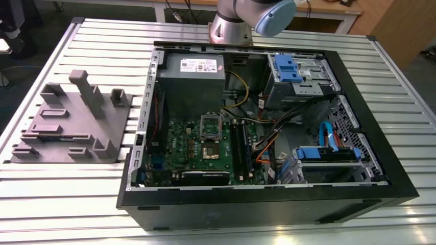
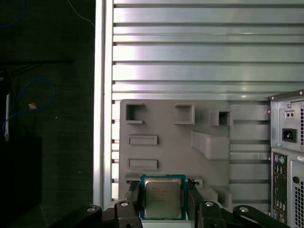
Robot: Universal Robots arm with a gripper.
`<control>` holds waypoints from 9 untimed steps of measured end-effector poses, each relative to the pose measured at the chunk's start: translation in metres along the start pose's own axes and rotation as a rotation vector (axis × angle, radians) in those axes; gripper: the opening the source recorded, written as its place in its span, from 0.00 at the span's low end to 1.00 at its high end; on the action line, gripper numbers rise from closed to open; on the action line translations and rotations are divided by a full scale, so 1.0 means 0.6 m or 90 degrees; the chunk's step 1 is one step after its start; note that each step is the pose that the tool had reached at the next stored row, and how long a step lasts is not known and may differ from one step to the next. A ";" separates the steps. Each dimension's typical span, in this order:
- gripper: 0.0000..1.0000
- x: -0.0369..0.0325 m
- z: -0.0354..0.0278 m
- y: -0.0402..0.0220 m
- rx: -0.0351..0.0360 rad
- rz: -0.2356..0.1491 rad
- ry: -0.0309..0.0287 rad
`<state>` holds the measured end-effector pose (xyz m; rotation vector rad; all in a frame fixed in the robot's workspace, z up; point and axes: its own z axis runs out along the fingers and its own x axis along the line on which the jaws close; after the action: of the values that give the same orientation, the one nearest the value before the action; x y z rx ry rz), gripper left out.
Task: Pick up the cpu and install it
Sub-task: 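Pick up the cpu and move it towards the insertion slot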
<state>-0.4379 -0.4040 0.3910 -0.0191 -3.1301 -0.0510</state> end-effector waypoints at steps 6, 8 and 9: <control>0.47 -0.004 0.000 0.000 -0.0001 0.000 0.0001; 0.47 -0.005 0.000 0.000 -0.0001 0.000 0.0000; 0.47 -0.005 0.000 0.000 -0.0001 0.000 0.0001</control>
<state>-0.4347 -0.4040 0.3911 -0.0191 -3.1300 -0.0511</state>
